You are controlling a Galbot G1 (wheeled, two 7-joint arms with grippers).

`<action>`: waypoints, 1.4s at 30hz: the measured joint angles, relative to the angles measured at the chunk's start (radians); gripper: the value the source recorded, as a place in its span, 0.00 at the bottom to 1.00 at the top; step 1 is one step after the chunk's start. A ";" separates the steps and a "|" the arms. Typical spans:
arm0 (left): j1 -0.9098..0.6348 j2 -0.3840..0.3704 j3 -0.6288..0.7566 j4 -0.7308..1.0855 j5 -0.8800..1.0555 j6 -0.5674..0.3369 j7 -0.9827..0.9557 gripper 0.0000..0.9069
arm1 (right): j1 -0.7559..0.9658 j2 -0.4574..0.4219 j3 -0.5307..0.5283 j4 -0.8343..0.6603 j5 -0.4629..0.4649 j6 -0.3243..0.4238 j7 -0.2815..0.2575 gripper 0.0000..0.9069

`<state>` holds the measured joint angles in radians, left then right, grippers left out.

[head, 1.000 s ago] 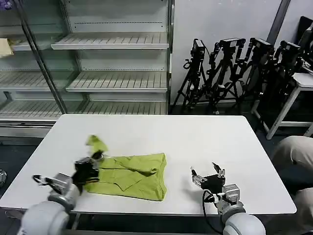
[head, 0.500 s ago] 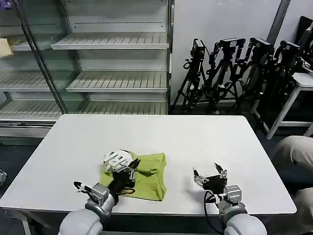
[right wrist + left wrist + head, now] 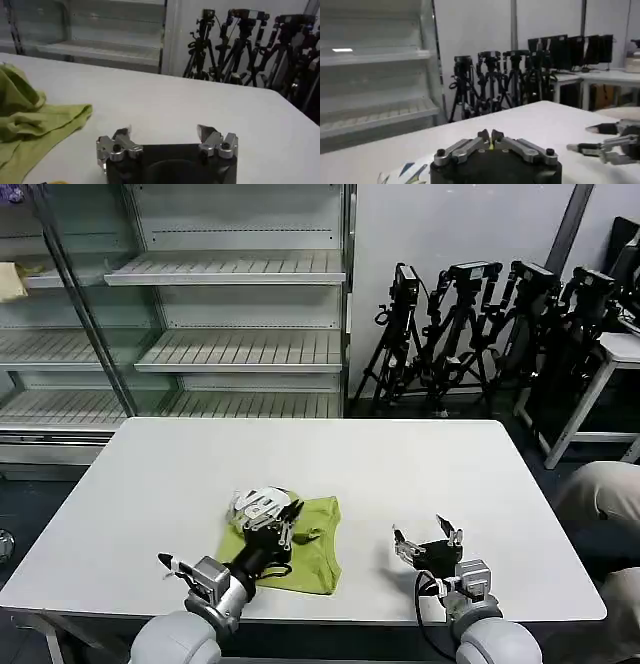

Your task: Fold and organize the clothes.

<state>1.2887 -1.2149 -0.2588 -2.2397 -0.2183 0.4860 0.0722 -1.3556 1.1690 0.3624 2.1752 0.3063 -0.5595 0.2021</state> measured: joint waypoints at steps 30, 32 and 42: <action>0.025 -0.055 0.027 0.040 -0.012 -0.015 -0.023 1.00 | -0.034 -0.012 0.037 0.018 0.001 0.017 -0.009 1.00; 0.022 -0.063 0.044 0.050 -0.003 -0.015 -0.030 1.00 | -0.038 -0.014 0.044 0.023 0.002 0.018 -0.010 1.00; -0.006 -0.079 0.076 0.046 -0.024 -0.053 -0.036 1.00 | -0.055 -0.015 0.065 0.044 0.002 0.022 -0.013 1.00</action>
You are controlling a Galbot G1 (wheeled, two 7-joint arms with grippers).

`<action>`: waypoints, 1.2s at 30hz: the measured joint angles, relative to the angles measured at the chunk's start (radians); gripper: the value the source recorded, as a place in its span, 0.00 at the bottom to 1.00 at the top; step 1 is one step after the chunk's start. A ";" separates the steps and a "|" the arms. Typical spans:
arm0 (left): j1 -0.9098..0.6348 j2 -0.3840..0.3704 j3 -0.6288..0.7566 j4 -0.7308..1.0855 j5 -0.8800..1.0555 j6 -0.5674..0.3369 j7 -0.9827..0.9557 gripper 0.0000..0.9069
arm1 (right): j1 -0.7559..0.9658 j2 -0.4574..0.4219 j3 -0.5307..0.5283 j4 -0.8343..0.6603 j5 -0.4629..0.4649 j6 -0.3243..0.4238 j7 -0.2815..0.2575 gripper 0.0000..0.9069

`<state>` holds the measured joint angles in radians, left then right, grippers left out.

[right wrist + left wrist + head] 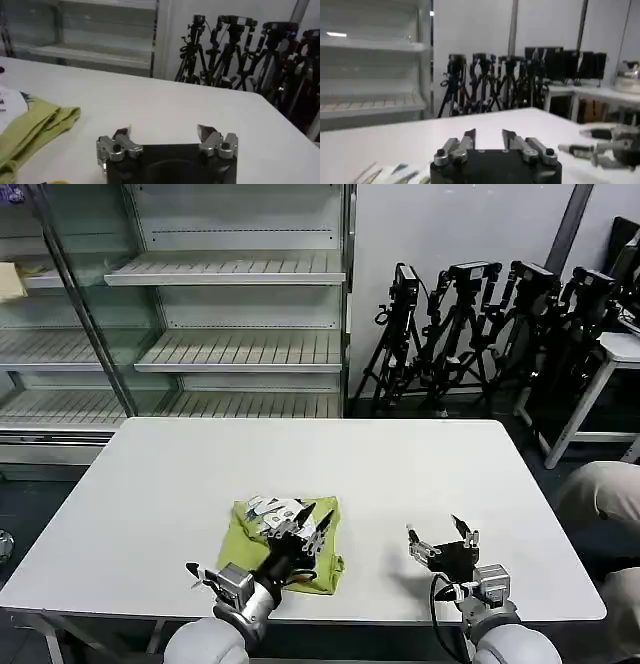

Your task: Fold and organize the clothes.

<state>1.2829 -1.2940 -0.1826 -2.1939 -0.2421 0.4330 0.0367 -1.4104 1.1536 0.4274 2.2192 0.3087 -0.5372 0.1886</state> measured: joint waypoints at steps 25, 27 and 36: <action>0.084 0.038 -0.303 0.090 -0.184 0.104 -0.113 1.00 | -0.038 0.001 0.026 0.023 -0.003 0.021 -0.006 1.00; 0.082 0.039 -0.308 0.105 -0.203 0.111 -0.121 1.00 | -0.038 0.003 0.024 0.022 -0.004 0.022 -0.006 1.00; 0.081 0.037 -0.327 0.150 -0.268 0.130 -0.144 0.28 | -0.036 0.007 0.024 0.018 -0.005 0.023 -0.006 1.00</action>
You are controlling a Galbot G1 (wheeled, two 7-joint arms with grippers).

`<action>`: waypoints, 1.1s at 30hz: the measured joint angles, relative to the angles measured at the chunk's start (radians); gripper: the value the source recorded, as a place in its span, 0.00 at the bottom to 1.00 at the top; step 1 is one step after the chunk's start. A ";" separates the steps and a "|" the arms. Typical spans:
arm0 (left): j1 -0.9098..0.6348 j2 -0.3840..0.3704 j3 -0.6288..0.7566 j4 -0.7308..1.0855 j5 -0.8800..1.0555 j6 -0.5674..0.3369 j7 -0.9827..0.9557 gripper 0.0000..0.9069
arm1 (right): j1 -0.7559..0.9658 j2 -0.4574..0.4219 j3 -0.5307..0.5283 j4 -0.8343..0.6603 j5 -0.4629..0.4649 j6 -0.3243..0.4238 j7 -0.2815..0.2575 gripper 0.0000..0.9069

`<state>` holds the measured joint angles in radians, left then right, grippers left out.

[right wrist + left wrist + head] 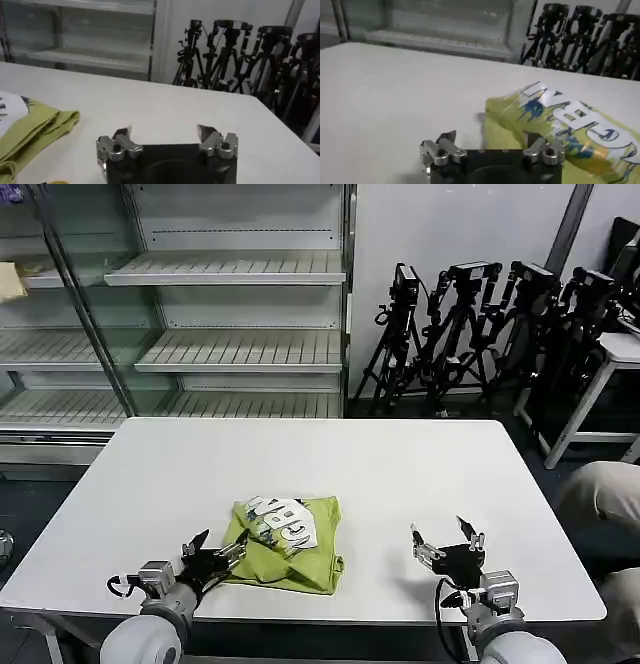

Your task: Fold and organize the clothes.

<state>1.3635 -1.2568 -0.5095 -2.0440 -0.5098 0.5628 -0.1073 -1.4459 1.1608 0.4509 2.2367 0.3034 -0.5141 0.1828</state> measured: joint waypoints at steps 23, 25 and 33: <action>-0.001 -0.019 0.012 0.026 -0.090 0.009 0.016 0.01 | 0.007 0.009 -0.010 -0.014 -0.007 0.003 0.000 1.00; -0.002 -0.022 0.012 0.027 -0.089 0.010 0.020 0.00 | 0.007 0.010 -0.012 -0.014 -0.008 0.003 0.000 1.00; -0.012 -0.009 -0.006 0.026 -0.066 0.013 0.035 0.00 | 0.012 0.012 -0.016 -0.010 -0.010 0.003 0.001 1.00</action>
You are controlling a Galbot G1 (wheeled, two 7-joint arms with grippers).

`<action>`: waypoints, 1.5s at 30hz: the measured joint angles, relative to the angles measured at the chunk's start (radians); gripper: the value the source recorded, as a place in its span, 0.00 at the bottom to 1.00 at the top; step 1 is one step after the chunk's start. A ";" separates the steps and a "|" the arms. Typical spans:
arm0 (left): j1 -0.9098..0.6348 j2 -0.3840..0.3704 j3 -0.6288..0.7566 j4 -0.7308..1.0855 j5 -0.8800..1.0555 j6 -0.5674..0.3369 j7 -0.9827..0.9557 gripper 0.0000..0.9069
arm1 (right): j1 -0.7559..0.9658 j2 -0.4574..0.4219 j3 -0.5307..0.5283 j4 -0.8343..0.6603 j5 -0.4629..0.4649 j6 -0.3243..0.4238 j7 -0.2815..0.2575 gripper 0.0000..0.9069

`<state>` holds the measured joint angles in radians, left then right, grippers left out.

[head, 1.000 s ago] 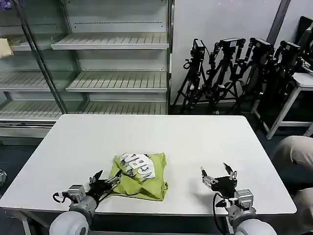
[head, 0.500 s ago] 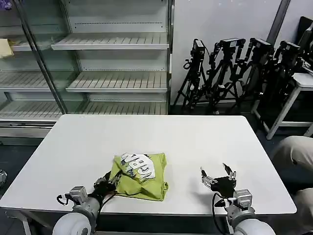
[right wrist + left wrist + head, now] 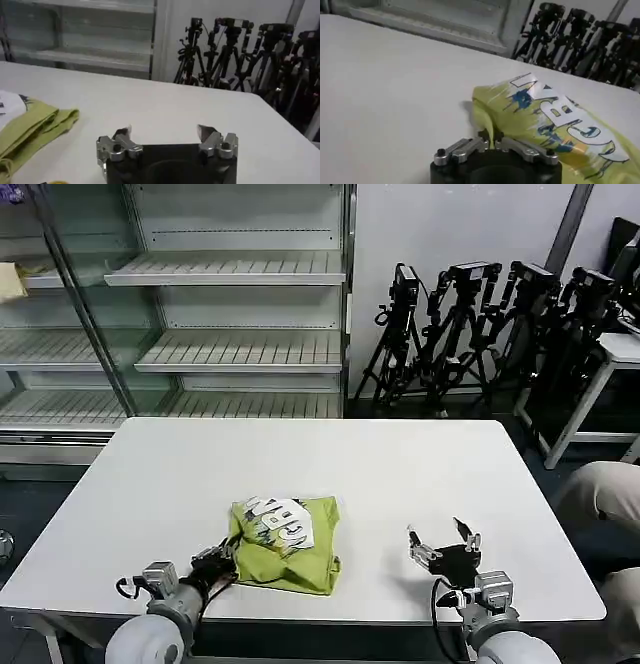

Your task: Fold and organize the clothes.

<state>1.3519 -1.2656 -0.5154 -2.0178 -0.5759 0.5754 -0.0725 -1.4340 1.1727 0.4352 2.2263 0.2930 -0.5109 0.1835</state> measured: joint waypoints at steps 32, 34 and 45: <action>0.064 0.376 -0.499 0.008 0.194 -0.103 0.129 0.01 | 0.016 -0.009 -0.005 -0.025 0.005 0.029 -0.005 1.00; 0.080 0.348 -0.436 -0.056 0.245 -0.110 0.120 0.01 | 0.012 -0.009 0.001 -0.029 0.005 0.033 -0.005 1.00; 0.098 0.149 0.078 -0.204 0.569 -0.184 0.090 0.01 | 0.010 -0.018 0.035 -0.038 0.008 0.037 -0.005 1.00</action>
<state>1.4502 -1.1162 -0.4375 -2.2222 -0.0064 0.3910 0.0177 -1.4239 1.1545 0.4700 2.1884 0.3013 -0.4742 0.1782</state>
